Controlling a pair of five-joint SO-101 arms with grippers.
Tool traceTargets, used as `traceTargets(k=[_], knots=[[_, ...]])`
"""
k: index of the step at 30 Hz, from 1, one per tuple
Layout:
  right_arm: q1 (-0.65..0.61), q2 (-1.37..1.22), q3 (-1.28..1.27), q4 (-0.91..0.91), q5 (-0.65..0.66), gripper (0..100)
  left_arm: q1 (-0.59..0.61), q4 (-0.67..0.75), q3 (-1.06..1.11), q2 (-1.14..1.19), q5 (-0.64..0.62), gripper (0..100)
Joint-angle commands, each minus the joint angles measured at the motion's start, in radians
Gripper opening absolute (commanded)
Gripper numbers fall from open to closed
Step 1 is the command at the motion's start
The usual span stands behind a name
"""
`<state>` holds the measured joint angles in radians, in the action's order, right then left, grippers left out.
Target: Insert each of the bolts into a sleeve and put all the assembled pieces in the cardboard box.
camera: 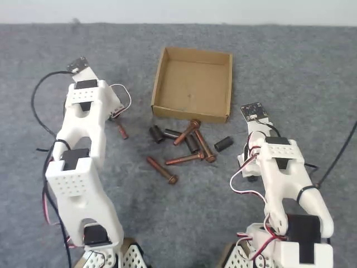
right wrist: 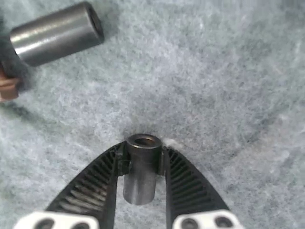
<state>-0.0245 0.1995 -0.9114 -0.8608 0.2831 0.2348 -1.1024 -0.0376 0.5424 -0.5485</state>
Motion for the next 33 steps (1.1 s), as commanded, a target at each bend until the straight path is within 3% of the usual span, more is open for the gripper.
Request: traceTargets(k=[1,4,10,17,27,33], knots=[[0.016,0.004,0.046,-0.007,0.014,0.6,-0.040,-0.023,-0.042,-0.015,0.158,5],[0.016,0.004,0.046,-0.007,0.014,0.6,-0.075,-0.041,-0.042,-0.015,0.269,5],[0.016,0.004,0.046,-0.007,0.014,0.6,-0.100,-0.049,-0.042,-0.017,0.368,6],[0.016,0.004,0.046,-0.008,0.014,0.6,-0.092,-0.049,-0.042,-0.015,0.336,13],[0.016,0.004,0.046,-0.008,0.014,0.6,-0.091,-0.055,-0.042,-0.005,0.311,13],[0.018,0.004,0.046,-0.008,0.011,0.6,-0.092,-0.075,-0.042,-0.005,0.311,4]])
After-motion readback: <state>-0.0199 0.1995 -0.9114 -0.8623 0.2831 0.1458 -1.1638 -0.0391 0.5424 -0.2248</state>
